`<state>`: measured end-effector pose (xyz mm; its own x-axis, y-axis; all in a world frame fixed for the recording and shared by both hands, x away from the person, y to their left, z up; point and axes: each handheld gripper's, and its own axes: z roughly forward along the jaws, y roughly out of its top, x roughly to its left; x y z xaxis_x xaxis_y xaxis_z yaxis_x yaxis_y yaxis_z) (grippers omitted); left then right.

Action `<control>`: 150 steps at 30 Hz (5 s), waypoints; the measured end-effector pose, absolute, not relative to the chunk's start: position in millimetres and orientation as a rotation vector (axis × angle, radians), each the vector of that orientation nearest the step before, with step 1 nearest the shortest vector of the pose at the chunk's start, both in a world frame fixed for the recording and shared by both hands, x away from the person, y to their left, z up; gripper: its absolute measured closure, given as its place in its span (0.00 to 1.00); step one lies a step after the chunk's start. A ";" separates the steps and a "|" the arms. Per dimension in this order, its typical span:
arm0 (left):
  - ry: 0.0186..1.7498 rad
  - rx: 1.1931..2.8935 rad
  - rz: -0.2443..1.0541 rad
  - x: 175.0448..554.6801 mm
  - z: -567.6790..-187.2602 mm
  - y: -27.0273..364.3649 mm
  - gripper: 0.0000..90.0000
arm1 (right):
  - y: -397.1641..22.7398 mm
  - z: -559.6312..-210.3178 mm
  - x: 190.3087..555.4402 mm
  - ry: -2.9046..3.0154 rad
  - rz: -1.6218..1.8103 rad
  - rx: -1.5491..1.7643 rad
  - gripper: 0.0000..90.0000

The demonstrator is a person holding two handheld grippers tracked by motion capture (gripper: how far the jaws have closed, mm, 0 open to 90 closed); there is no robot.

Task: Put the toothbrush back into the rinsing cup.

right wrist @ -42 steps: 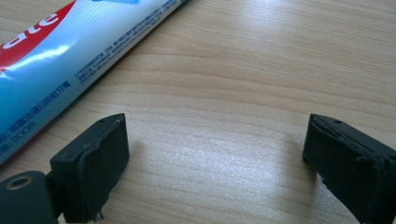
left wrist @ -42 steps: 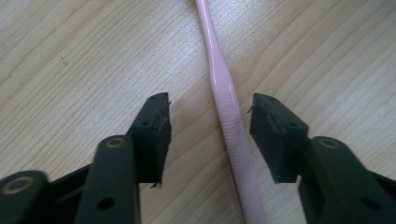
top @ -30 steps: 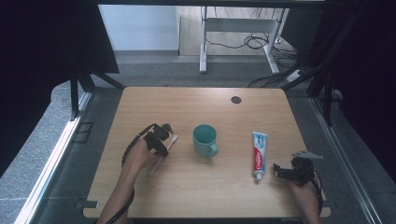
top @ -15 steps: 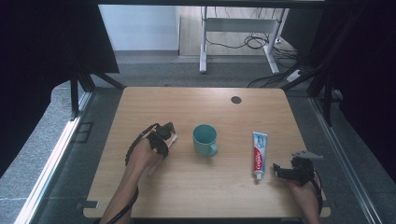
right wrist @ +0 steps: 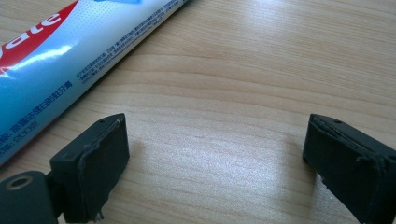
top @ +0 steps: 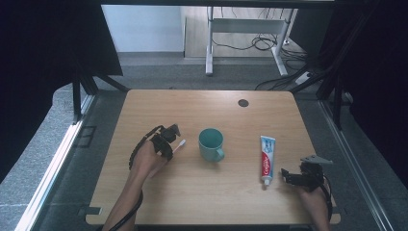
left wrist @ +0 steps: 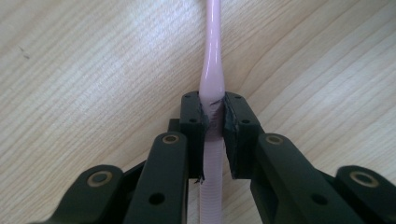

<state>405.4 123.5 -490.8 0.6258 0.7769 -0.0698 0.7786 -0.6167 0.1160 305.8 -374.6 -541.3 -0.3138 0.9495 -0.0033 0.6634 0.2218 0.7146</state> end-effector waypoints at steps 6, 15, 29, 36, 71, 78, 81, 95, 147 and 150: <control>1.265 2.669 0.006 404.5 -479.6 123.9 0.88 | -374.6 -541.3 305.8 2.058 0.863 1.486 0.07; 1.213 2.600 0.034 402.2 -471.6 126.2 0.88 | -374.6 -541.3 305.8 2.058 0.863 1.485 0.07; 1.148 2.490 0.063 398.6 -459.5 131.3 0.88 | -374.6 -541.3 305.8 2.059 0.862 1.485 0.07; 1.108 2.464 0.087 396.2 -453.0 128.8 0.88 | -374.6 -541.3 305.8 2.058 0.862 1.485 0.07; 0.945 2.298 0.151 388.2 -408.9 115.6 0.88 | -374.3 -541.1 305.7 2.058 0.863 1.490 0.07; 0.917 2.247 0.157 386.7 -400.2 111.3 0.88 | -374.3 -541.1 305.7 2.058 0.863 1.490 0.07; 0.910 2.228 0.155 386.5 -397.6 109.8 0.88 | -374.4 -541.1 305.7 2.058 0.863 1.490 0.07; 0.864 2.163 0.201 388.8 -383.5 95.2 0.88 | -374.4 -541.1 305.8 2.058 0.863 1.490 0.07; 0.787 2.011 0.330 404.1 -406.3 30.3 0.88 | -373.9 -541.2 306.6 2.069 0.870 1.479 0.07; 0.776 2.017 0.343 402.7 -411.0 28.1 0.88 | -373.9 -541.2 306.6 2.069 0.871 1.478 0.07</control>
<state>402.7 28.1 -411.0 0.7628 0.6437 -0.0612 0.3882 -0.3803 0.8395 306.6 -373.9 -541.2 -0.3248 0.9458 0.0007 0.6617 0.2267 0.7146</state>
